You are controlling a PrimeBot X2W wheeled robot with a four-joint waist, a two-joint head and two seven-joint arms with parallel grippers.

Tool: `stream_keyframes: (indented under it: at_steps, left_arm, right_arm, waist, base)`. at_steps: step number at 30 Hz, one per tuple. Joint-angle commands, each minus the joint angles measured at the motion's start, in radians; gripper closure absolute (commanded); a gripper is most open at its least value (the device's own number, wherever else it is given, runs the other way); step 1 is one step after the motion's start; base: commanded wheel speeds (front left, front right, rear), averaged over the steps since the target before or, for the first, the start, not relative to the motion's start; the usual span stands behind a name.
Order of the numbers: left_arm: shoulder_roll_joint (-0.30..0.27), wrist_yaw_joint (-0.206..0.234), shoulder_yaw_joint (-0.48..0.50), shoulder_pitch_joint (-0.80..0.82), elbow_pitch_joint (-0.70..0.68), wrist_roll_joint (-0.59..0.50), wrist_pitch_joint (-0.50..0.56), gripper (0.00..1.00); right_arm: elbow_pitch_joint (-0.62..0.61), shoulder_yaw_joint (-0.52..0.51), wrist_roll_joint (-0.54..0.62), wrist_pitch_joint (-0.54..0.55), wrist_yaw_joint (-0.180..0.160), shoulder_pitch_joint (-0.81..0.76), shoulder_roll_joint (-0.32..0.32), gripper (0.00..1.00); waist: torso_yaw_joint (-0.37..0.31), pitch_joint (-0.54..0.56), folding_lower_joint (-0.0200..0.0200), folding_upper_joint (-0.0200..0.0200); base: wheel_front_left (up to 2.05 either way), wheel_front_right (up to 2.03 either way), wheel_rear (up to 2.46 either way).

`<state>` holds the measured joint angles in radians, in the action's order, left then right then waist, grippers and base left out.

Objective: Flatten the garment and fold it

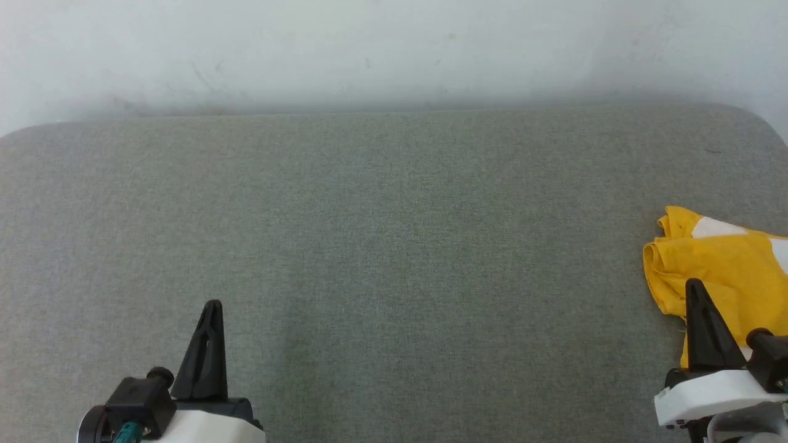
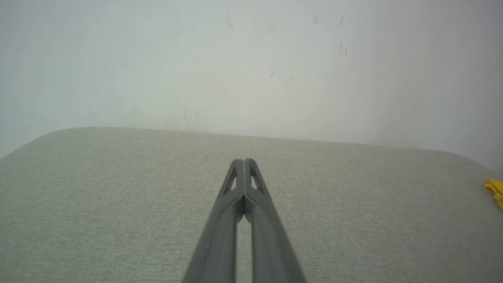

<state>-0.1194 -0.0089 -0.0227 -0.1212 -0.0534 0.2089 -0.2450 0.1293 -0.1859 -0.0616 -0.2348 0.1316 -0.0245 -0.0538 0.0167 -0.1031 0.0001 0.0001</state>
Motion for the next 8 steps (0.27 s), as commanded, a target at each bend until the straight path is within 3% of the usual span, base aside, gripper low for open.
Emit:
stream_keyframes:
  at_steps: [1,8]
  left_arm:
    - [0.005,0.001,0.002,0.009,0.004,-0.016,0.01,1.0]
    - [0.008,0.001,0.003,0.015,0.006,-0.026,0.022,1.0]
  right_arm:
    - [-0.007,0.008,0.004,0.007,0.0,0.002,0.0,1.0]
    - [-0.013,0.017,0.007,0.019,0.0,0.003,0.0,1.0]
  waist:
    - [0.0,0.002,0.0,-0.0001]
    - [-0.001,0.007,0.0,-0.0001]
  base:
    - [0.0,0.0,0.0]
    - [0.0,0.0,0.0]
